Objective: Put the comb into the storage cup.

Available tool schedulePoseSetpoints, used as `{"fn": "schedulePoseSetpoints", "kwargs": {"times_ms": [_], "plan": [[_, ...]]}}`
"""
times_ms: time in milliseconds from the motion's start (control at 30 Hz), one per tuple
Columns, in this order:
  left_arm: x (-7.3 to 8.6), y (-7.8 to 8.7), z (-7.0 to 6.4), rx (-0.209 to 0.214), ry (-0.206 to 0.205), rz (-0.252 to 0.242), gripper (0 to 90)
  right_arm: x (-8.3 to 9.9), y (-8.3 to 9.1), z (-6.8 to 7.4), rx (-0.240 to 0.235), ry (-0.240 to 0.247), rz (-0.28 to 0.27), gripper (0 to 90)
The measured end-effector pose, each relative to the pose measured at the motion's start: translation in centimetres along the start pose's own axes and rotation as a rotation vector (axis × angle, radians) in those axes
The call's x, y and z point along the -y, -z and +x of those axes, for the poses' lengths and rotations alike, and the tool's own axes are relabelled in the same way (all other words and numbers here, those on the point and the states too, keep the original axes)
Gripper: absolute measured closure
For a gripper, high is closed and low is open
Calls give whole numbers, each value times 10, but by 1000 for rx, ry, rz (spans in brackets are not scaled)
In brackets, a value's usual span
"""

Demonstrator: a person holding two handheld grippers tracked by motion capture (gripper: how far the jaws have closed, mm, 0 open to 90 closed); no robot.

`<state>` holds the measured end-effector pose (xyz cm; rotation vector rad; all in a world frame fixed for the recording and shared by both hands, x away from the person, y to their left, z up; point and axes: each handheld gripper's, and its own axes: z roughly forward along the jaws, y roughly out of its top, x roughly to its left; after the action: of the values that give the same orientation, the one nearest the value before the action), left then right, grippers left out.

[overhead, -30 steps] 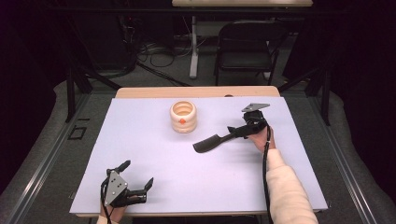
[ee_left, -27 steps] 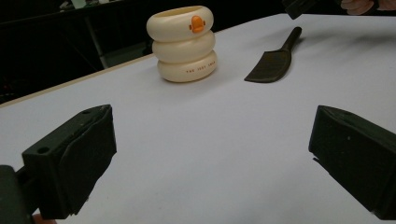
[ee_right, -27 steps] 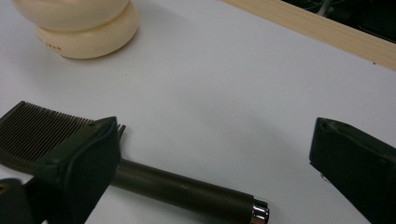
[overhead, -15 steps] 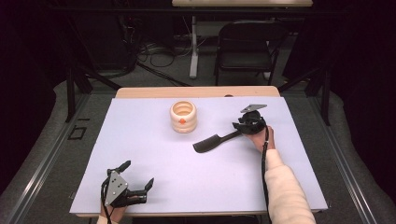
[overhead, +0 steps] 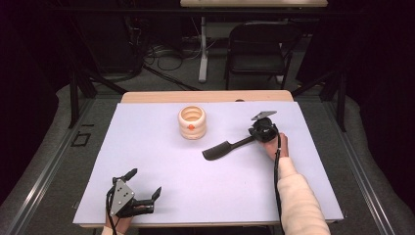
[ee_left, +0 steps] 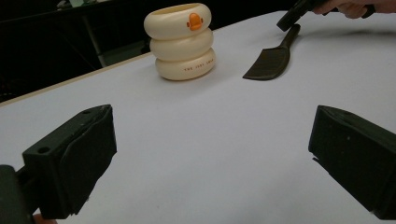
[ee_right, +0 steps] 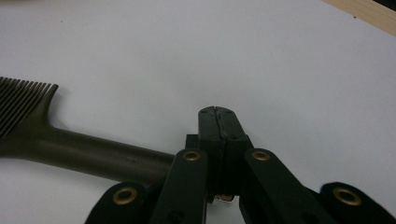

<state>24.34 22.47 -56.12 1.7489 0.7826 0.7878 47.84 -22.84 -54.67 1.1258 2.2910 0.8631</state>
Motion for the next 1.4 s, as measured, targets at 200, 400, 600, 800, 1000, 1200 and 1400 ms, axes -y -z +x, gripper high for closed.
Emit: {"fn": "schedulePoseSetpoints", "kwargs": {"times_ms": [200,400,600,800,1000,1200,1400], "plan": [[0,0,0,0,-3,1,9,1,0,1,-2,17,21,900],[0,0,0,0,-1,1,9,4,0,1,-6,26,37,900],[0,0,0,-1,-3,1,9,4,3,1,-11,36,52,900],[0,0,0,-1,-4,2,9,5,5,2,-16,42,67,900],[0,0,0,-3,-5,1,9,8,5,3,-21,42,76,900],[0,0,0,-4,-6,0,9,10,7,4,-28,46,91,900],[0,0,0,-4,-8,0,9,11,9,5,-38,47,97,900]]}}
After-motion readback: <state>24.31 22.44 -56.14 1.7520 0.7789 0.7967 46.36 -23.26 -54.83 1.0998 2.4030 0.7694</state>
